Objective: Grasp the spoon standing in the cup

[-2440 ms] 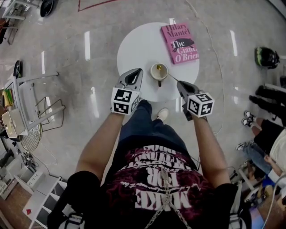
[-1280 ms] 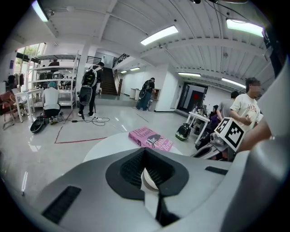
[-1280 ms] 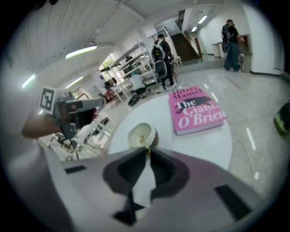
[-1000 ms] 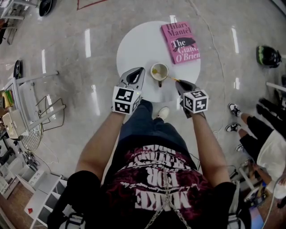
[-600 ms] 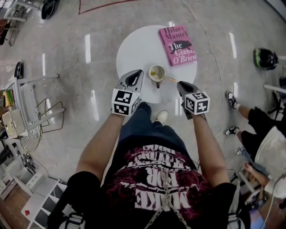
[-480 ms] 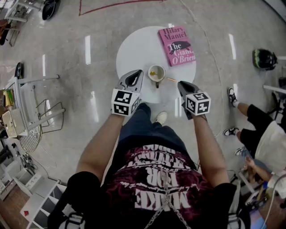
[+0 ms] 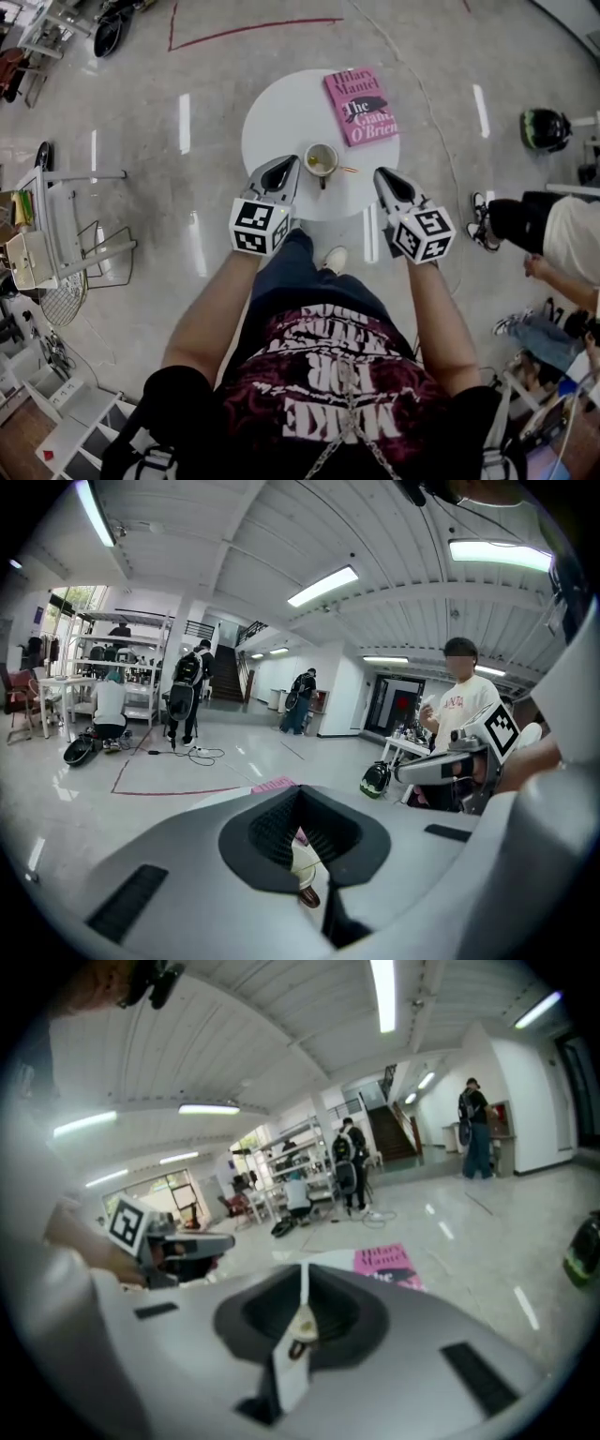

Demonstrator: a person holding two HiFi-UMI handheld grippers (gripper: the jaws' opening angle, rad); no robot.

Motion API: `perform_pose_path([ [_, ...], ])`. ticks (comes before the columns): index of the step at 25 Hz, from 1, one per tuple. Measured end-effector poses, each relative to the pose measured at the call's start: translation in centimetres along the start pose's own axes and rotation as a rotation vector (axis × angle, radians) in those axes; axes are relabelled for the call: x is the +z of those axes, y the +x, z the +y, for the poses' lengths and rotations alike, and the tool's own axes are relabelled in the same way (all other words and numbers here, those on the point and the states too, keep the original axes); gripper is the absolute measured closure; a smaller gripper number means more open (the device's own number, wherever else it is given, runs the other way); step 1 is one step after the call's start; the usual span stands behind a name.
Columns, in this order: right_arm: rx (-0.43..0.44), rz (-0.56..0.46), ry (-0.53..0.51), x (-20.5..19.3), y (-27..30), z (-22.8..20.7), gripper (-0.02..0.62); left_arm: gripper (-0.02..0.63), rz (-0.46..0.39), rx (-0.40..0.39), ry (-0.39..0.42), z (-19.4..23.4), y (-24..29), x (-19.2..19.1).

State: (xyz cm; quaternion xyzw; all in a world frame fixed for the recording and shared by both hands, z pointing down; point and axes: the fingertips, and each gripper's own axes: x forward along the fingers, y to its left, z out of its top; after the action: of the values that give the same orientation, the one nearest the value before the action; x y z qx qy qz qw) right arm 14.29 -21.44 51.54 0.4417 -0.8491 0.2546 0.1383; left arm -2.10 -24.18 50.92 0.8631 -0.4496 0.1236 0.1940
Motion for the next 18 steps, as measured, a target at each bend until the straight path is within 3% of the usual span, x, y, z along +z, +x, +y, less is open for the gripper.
perform_pose_path([
  [5,0.035,-0.145,-0.057,3.9,-2.9,1.9,0.558,0.581,-0.06,-0.009,-0.002,-1.6,-1.3,2.4],
  [18,0.061,-0.321,-0.221,8.7,-8.6,6.6,0.559,0.581,-0.198,-0.019,0.045,-6.1,-5.8,7.4],
])
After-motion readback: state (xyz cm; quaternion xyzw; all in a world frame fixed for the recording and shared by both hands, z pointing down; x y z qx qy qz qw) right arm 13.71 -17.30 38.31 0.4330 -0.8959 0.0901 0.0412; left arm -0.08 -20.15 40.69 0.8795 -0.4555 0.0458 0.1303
